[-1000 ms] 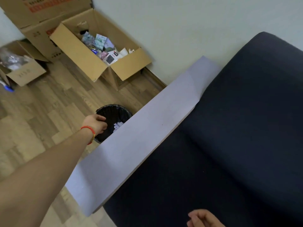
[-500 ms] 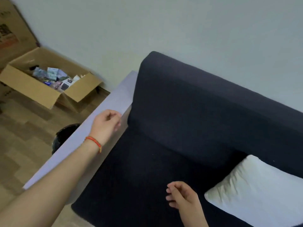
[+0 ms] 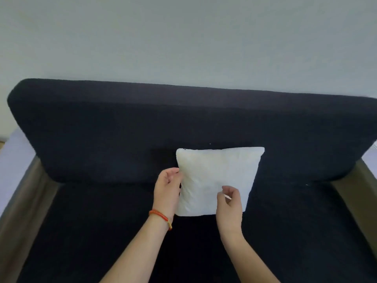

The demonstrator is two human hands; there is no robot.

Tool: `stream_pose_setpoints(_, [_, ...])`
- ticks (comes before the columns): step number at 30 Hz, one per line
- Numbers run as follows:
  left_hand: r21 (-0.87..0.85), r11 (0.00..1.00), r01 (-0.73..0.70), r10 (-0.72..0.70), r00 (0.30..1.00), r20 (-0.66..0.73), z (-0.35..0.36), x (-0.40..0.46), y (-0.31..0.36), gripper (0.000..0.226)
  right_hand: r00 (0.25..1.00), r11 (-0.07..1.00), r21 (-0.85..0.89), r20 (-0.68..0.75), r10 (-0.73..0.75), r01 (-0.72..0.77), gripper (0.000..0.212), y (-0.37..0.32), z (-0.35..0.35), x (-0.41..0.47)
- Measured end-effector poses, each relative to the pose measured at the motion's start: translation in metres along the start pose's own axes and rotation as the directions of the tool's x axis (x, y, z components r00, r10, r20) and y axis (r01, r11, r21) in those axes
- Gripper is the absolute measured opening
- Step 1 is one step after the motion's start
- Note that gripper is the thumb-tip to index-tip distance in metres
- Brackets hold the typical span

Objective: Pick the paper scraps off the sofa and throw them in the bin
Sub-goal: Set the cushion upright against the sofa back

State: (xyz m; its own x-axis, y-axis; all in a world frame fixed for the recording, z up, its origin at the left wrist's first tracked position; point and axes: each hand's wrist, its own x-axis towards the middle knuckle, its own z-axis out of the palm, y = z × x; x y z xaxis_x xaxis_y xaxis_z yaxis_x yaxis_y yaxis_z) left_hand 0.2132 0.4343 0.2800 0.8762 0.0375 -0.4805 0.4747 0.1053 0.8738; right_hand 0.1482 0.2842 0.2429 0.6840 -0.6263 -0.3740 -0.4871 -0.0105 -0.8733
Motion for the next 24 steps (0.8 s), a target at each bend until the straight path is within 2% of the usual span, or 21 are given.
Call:
stream_pose_setpoints(4, [0.075, 0.986, 0.149, -0.148, 0.989, -0.017, 0.054, 0.006, -0.039, 0.032, 0.998, 1.000, -0.029, -0.059, -0.007, 0.005, 0.060, 0.015, -0.030, 0.053])
stream_pose_setpoints(7, [0.141, 0.968, 0.206, -0.200, 0.978, -0.056, 0.087, 0.014, -0.068, 0.062, 0.997, 0.999, 0.025, -0.072, -0.018, 0.020, 0.074, 0.031, -0.043, 0.089])
stream_pose_setpoints(9, [0.077, 0.957, 0.280, -0.275, 0.959, -0.074, 0.104, 0.021, -0.084, 0.061, 0.999, 0.999, 0.025, -0.018, 0.028, -0.028, 0.077, 0.039, -0.045, 0.105])
stream_pose_setpoints(10, [0.010, 0.936, 0.353, -0.351, 0.933, -0.084, 0.112, 0.026, -0.092, 0.051, 0.998, 0.998, 0.005, 0.023, 0.060, -0.060, 0.078, 0.044, -0.045, 0.111])
stream_pose_setpoints(12, [-0.087, 0.886, 0.455, -0.461, 0.883, -0.084, 0.123, 0.036, -0.107, 0.052, 0.991, 0.997, -0.032, 0.111, 0.074, -0.071, 0.081, 0.056, -0.043, 0.119])
stream_pose_setpoints(14, [-0.047, 0.889, 0.456, -0.458, 0.885, -0.078, 0.131, 0.046, -0.119, 0.056, 0.983, 0.998, -0.042, 0.177, 0.053, -0.046, 0.085, 0.066, -0.040, 0.125])
stream_pose_setpoints(19, [0.149, 0.927, 0.345, -0.325, 0.935, -0.139, 0.140, 0.082, -0.131, 0.060, 0.961, 0.999, -0.037, 0.274, 0.028, -0.018, 0.093, 0.080, -0.029, 0.153])
stream_pose_setpoints(24, [0.171, 0.909, 0.380, -0.364, 0.924, -0.118, 0.142, 0.118, -0.127, 0.060, 0.940, 0.997, -0.077, 0.342, 0.010, 0.018, 0.092, 0.090, -0.021, 0.187])
